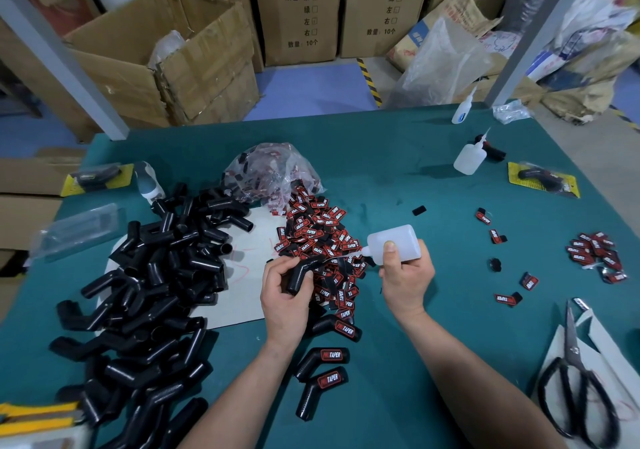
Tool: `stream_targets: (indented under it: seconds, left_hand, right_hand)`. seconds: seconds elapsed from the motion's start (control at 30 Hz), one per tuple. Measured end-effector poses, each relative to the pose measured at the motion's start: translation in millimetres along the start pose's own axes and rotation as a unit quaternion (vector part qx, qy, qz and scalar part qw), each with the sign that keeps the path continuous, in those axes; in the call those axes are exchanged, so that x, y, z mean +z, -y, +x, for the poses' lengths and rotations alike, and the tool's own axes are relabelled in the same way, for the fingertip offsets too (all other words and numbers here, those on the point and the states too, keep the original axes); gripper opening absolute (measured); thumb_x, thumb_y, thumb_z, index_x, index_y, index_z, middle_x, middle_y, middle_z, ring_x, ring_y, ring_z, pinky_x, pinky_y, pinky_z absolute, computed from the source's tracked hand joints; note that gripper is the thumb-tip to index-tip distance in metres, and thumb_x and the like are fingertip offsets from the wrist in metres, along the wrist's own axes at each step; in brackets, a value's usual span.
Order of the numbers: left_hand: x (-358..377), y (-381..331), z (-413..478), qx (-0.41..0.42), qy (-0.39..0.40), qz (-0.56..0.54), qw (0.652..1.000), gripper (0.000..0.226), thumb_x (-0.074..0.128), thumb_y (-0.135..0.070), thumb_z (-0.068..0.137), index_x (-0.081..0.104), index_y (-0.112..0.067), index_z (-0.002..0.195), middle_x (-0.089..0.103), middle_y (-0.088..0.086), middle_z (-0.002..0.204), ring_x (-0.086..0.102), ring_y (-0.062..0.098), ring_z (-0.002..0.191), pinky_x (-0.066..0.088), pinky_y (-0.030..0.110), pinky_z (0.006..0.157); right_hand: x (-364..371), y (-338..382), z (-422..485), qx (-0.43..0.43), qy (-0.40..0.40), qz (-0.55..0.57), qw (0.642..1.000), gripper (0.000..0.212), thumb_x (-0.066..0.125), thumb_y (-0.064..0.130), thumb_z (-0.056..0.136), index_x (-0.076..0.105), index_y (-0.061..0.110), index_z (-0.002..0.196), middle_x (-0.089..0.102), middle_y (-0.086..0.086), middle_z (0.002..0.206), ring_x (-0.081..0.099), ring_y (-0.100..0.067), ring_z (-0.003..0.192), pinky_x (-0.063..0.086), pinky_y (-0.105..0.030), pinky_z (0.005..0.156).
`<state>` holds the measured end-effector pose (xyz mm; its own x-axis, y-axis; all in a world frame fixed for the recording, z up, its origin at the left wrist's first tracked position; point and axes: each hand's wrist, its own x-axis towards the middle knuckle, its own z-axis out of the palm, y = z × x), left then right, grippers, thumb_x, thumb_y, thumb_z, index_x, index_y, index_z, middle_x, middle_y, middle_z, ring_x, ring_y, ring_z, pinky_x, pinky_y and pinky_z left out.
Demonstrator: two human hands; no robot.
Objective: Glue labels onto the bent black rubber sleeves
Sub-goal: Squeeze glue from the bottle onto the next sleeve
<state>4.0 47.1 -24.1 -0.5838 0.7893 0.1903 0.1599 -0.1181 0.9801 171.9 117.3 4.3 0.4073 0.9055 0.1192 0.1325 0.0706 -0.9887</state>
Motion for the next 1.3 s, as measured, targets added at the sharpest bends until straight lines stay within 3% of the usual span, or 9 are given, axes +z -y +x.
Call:
stream_targets:
  seconds: [0.17, 0.33, 0.5, 0.77, 0.9, 1.0, 1.07, 1.3]
  left_hand:
    - [-0.3, -1.4, 0.3, -0.002, 0.002, 0.004, 1.000, 0.031, 0.074, -0.011, 0.083, 0.066, -0.030, 0.106, 0.064, -0.023, 0.110, 0.062, 0.007, 0.113, 0.044, 0.017, 0.102]
    - [0.1, -2.6, -0.2, -0.006, 0.000, 0.007, 1.000, 0.032, 0.074, -0.009, 0.083, 0.066, -0.029, 0.106, 0.063, -0.023, 0.110, 0.061, 0.004, 0.112, 0.043, 0.016, 0.102]
    - [-0.3, -2.4, -0.6, -0.012, 0.001, 0.016, 1.000, 0.044, 0.077, 0.010, 0.084, 0.066, -0.027, 0.106, 0.064, -0.008, 0.112, 0.061, 0.002, 0.111, 0.043, 0.014, 0.102]
    - [-0.8, -4.2, -0.9, -0.025, 0.001, 0.008, 1.000, 0.045, 0.076, 0.012, 0.084, 0.067, -0.026, 0.106, 0.065, -0.005, 0.112, 0.061, 0.004, 0.111, 0.044, 0.016, 0.102]
    - [-0.4, -2.1, -0.7, -0.035, 0.002, 0.008, 0.999, 0.043, 0.076, 0.008, 0.086, 0.067, -0.029, 0.107, 0.065, -0.017, 0.111, 0.062, 0.005, 0.113, 0.045, 0.019, 0.103]
    - [0.2, -1.7, -0.4, -0.038, 0.001, 0.006, 0.999, 0.044, 0.077, 0.004, 0.088, 0.068, -0.033, 0.108, 0.066, -0.022, 0.112, 0.062, 0.005, 0.115, 0.043, 0.016, 0.104]
    - [-0.1, -0.8, 0.5, -0.038, 0.003, 0.005, 0.999, 0.043, 0.077, 0.002, 0.089, 0.068, -0.036, 0.108, 0.067, -0.021, 0.113, 0.063, 0.009, 0.117, 0.044, 0.018, 0.105]
    - [-0.5, 1.1, 2.3, -0.026, 0.003, 0.011, 1.000, 0.056, 0.078, 0.000, 0.088, 0.068, -0.052, 0.107, 0.067, -0.018, 0.114, 0.063, 0.012, 0.117, 0.044, 0.021, 0.107]
  right_hand:
    - [1.1, 0.0, -0.1, -0.004, -0.005, -0.005, 1.000, 0.030, 0.067, 0.052, 0.076, 0.052, 0.026, 0.076, 0.060, -0.021, 0.070, 0.061, -0.041, 0.063, 0.050, -0.060, 0.057]
    - [0.1, -1.7, 0.3, -0.006, -0.006, -0.015, 1.000, 0.026, 0.067, 0.052, 0.077, 0.051, 0.031, 0.073, 0.056, -0.012, 0.067, 0.060, -0.039, 0.061, 0.049, -0.061, 0.056]
    - [0.6, 0.1, -0.7, -0.024, 0.000, -0.017, 1.000, 0.012, 0.067, 0.052, 0.077, 0.058, 0.045, 0.074, 0.057, -0.011, 0.067, 0.062, -0.038, 0.061, 0.050, -0.059, 0.056]
    - [0.2, -0.3, -0.8, -0.007, -0.004, -0.008, 1.000, 0.028, 0.067, 0.052, 0.077, 0.052, 0.028, 0.075, 0.058, -0.012, 0.068, 0.062, -0.040, 0.062, 0.051, -0.060, 0.056]
    - [-0.4, 2.1, 0.5, -0.009, -0.009, 0.000, 1.000, 0.032, 0.065, 0.051, 0.078, 0.050, 0.023, 0.074, 0.058, -0.025, 0.065, 0.058, -0.042, 0.055, 0.050, -0.056, 0.053]
    - [-1.8, 5.7, -0.7, -0.021, -0.007, 0.029, 0.999, 0.031, 0.065, 0.050, 0.079, 0.051, 0.023, 0.075, 0.061, -0.003, 0.055, 0.056, -0.028, 0.043, 0.048, -0.037, 0.044]
    - [-1.8, 7.7, -1.4, -0.028, -0.005, 0.045, 0.999, 0.029, 0.065, 0.048, 0.080, 0.050, 0.023, 0.076, 0.061, 0.003, 0.053, 0.053, -0.013, 0.038, 0.044, -0.028, 0.041]
    - [-1.7, 4.7, -0.9, -0.028, -0.012, 0.047, 0.998, 0.030, 0.065, 0.048, 0.079, 0.050, 0.024, 0.074, 0.055, 0.005, 0.052, 0.052, -0.020, 0.040, 0.044, -0.034, 0.041]
